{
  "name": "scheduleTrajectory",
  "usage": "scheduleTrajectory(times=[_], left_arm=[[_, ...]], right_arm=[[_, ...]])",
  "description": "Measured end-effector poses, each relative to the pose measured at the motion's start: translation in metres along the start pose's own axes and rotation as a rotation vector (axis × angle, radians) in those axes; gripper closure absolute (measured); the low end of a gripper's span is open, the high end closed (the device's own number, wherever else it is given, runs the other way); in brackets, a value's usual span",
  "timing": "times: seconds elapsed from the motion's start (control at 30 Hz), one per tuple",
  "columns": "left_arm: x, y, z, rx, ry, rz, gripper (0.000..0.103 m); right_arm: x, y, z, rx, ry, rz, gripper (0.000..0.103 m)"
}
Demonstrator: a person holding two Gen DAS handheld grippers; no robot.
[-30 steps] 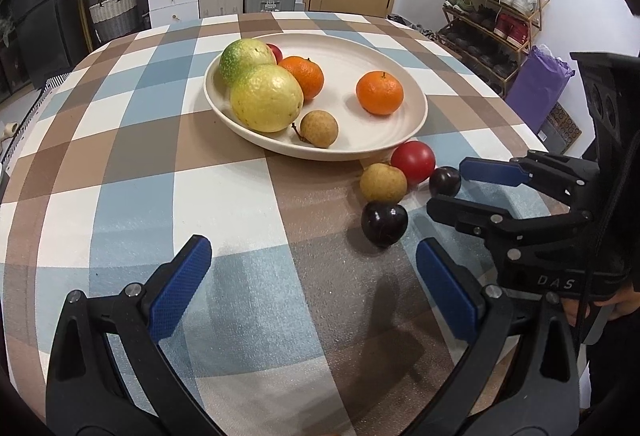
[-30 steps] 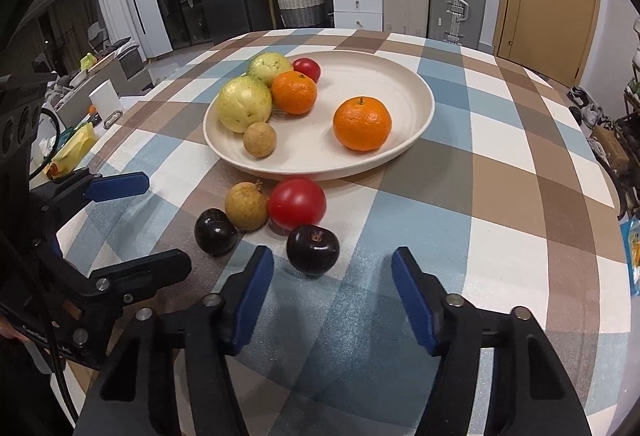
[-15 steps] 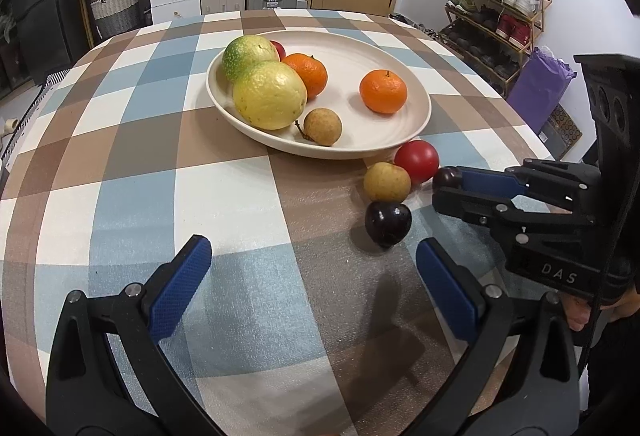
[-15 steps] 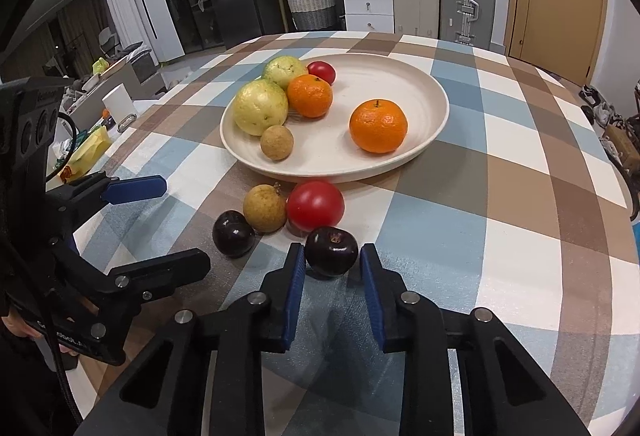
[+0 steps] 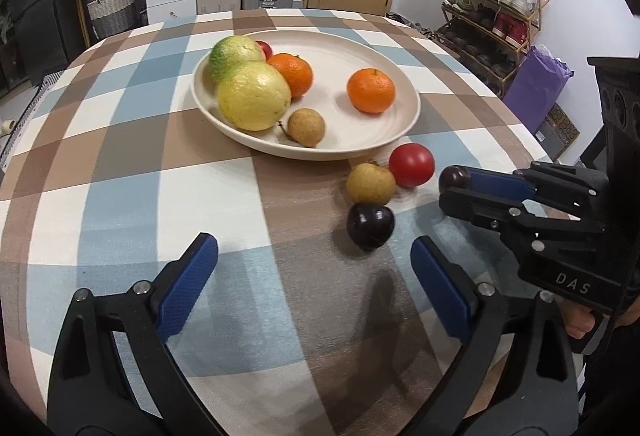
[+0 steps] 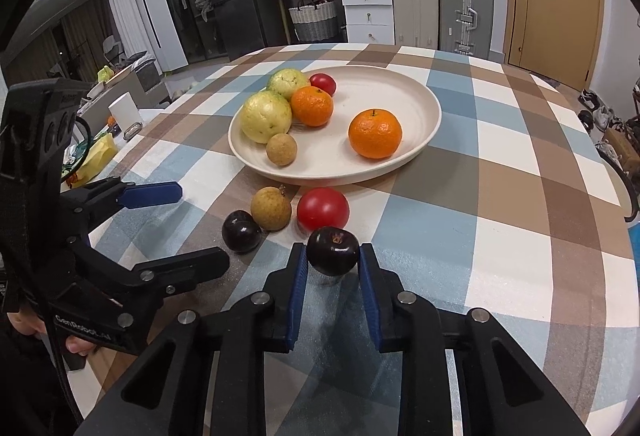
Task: Organize fruits
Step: 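Grasp a dark plum with the right gripper and lift it, then grasp the other dark plum with the left gripper while the right gripper holds its plum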
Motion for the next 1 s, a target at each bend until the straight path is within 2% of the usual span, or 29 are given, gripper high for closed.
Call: scheduleTrajectory(times=[0.07, 0.23, 0.4, 0.53, 1.0], left_arm=[[-0.003, -0.001, -0.005, -0.01, -0.01, 0.01, 0.018], [-0.003, 0.001, -0.014, -0.025, -0.043, 0.007, 0.032], [-0.001, 0.001, -0.018, -0.025, -0.079, 0.003, 0.056], [0.0, 0.0, -0.023, -0.023, -0.12, 0.009, 0.08], [0.015, 0.009, -0.031, -0.035, -0.138, -0.045, 0.081]], right_arm=[[0.002, -0.001, -0.001, -0.003, -0.002, -0.001, 0.076], [0.007, -0.002, -0.007, -0.012, -0.012, -0.005, 0.077], [0.01, -0.003, -0.009, -0.021, -0.019, -0.008, 0.077], [0.011, -0.004, -0.009, -0.026, -0.019, -0.012, 0.077], [0.02, -0.002, -0.017, -0.042, -0.022, -0.031, 0.077]])
Point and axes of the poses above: each gripper's, at about its wrist camera, not at the fingertips, and x roughly against the way its jaws point, z to its left, y to its top, the point moved 3 cm from there along -x, roughly the way its jaws point, and after that the axes turned 14 degrees about -z, right-handed, at the moved point
